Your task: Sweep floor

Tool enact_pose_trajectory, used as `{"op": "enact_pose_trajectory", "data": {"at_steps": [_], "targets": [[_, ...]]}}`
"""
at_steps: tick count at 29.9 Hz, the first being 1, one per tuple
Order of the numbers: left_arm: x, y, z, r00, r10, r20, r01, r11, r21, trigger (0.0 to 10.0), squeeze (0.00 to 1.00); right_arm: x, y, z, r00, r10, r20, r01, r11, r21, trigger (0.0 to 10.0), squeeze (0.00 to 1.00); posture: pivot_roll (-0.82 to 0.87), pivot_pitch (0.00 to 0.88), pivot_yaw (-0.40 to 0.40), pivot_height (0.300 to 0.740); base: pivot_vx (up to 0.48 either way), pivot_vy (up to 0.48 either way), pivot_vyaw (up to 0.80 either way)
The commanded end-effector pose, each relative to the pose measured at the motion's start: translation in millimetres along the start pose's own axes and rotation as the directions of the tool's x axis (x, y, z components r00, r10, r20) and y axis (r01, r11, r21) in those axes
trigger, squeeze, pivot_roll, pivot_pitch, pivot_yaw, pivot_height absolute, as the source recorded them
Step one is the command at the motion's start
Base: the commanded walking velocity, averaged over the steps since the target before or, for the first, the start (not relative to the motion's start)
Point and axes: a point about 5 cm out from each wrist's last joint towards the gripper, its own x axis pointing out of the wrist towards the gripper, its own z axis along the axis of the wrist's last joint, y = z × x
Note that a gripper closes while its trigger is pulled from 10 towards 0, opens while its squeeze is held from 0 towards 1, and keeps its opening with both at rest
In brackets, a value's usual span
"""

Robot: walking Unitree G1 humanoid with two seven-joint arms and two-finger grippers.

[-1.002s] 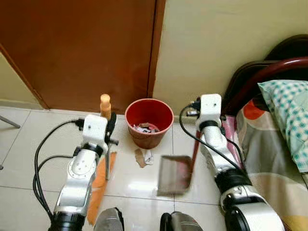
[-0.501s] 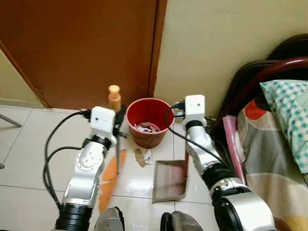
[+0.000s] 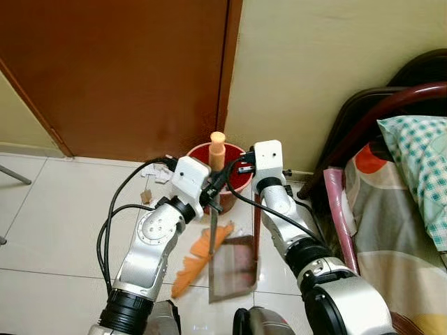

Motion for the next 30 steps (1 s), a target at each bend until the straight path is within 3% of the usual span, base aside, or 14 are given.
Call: {"op": "enact_pose_trajectory", "data": {"at_steps": [1,5,6,10,13,15,16,19,25,30], "targets": [[0.2,-4.9,8,0.999,-0.035,0.04,0.037,0.998,-0.052,10.0,0.0,0.4,2.4,0,0.999,0.046,-0.007,-0.046,0.998,0.034,10.0,0.0,0.09,0.12,-0.068,0.74,0.0,0.0,0.0],[-10.8,5.9,13,0.999,0.002,0.034,-0.001,1.0,-0.029,10.0,0.0,-4.3,8.5,-7,0.985,0.168,-0.029,-0.167,0.985,0.039,10.0,0.0,0.09,0.121,-0.067,0.74,0.0,0.0,0.0],[-19.9,12.6,13,0.999,0.03,0.022,-0.029,0.999,-0.018,10.0,0.0,-8.2,7.7,-9,0.973,0.231,-0.019,-0.23,0.972,0.035,10.0,0.0,0.1,0.129,-0.067,0.74,0.0,0.0,0.0],[-35.5,19.4,9,0.997,0.069,-0.019,-0.069,0.997,-0.025,10.0,0.0,-16.8,-0.1,-18,0.954,0.296,-0.05,-0.296,0.955,-0.006,10.0,0.0,0.11,0.136,-0.068,0.74,0.0,0.0,0.0],[-53.8,19.8,1,0.993,0.092,-0.077,-0.096,0.995,-0.041,10.0,0.0,-32.1,-20.7,-33,0.95,0.293,-0.113,-0.297,0.955,-0.024,10.0,0.0,0.11,0.144,-0.068,0.74,0.0,0.0,0.0],[-64.3,15.3,-6,0.989,0.097,-0.115,-0.103,0.994,-0.044,10.0,0.0,-50.3,-40.6,-51,0.948,0.24,-0.21,-0.25,0.968,-0.022,10.0,0.0,0.11,0.149,-0.074,0.74,0.0,0.0,0.0],[-64.3,15.3,-6,0.989,0.097,-0.115,-0.103,0.994,-0.044,10.0,0.0,-50.3,-40.6,-51,0.948,0.24,-0.21,-0.25,0.968,-0.022,10.0,0.0,0.11,0.149,-0.074,0.74,0.0,0.0,0.0],[-68.3,12.0,-11,0.985,0.106,-0.137,-0.114,0.992,-0.055,10.0,0.0,-75.5,-56.9,-59,0.933,0.202,-0.298,-0.208,0.978,0.012,10.0,0.0,0.09,0.151,-0.078,0.74,0.0,0.0,0.0],[-64.2,9.3,-9,0.986,0.097,-0.139,-0.105,0.993,-0.05,10.0,0.0,-102.9,-71.9,-49,0.911,0.2,-0.362,-0.203,0.979,0.029,10.0,0.0,0.07,0.153,-0.08,0.74,0.0,0.0,0.0],[-67.3,14.9,-11,0.982,0.111,-0.151,-0.118,0.992,-0.038,10.0,0.0,-160.3,-96.3,-42,0.83,0.186,-0.526,-0.189,0.981,0.049,10.0,0.0,0.02,0.172,-0.085,0.74,0.0,0.0,0.0]]}}
